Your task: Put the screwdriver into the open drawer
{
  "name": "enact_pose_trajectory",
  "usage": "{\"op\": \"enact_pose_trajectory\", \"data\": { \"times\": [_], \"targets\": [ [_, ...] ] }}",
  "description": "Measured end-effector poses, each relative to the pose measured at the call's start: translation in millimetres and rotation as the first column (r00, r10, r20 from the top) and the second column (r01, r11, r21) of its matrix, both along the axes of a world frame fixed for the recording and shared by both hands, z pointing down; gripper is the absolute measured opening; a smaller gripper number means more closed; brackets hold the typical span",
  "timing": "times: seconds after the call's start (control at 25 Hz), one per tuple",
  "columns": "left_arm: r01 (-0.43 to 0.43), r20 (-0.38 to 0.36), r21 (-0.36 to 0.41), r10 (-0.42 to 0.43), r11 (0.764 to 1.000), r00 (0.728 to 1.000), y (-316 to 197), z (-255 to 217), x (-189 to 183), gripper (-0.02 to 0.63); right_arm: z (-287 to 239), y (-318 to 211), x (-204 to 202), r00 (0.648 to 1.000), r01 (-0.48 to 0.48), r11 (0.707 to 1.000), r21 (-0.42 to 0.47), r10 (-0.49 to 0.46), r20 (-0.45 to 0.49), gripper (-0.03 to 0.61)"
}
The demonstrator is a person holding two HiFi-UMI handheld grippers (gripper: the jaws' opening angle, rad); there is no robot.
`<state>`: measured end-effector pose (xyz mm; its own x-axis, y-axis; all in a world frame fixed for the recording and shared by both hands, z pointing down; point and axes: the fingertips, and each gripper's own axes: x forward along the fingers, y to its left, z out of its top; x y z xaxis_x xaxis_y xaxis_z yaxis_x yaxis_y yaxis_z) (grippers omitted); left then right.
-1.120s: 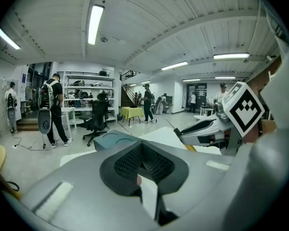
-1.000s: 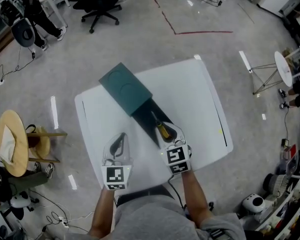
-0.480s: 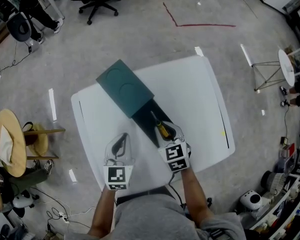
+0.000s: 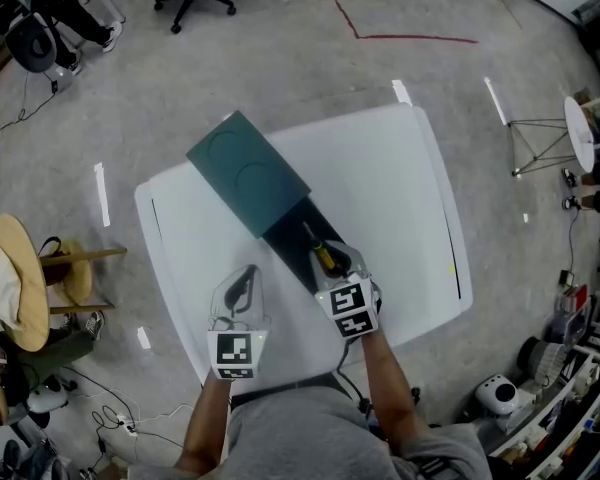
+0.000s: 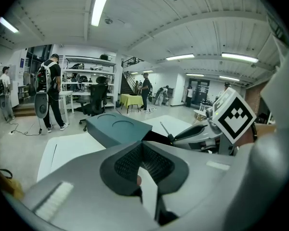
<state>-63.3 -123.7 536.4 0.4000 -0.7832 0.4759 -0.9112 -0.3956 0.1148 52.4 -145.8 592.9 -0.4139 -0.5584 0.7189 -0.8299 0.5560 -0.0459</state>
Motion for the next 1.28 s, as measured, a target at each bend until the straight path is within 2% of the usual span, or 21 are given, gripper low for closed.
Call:
{"op": "enact_pose_trajectory", "data": {
  "times": [0.68,1.28],
  "targets": [
    [0.004,-0.004,-0.044,-0.004,0.999,1.0,-12,17,0,0.011,31,-5,-3,1.0,0.022,0.996,-0.089,-0.023,-0.02,0.083],
    [0.008,-0.008,-0.063,-0.008,0.998,1.0,-16,26,-3,0.011,45,-5,-9,0.999,0.035,0.991,-0.129,-0.039,-0.034,0.084]
  ]
}}
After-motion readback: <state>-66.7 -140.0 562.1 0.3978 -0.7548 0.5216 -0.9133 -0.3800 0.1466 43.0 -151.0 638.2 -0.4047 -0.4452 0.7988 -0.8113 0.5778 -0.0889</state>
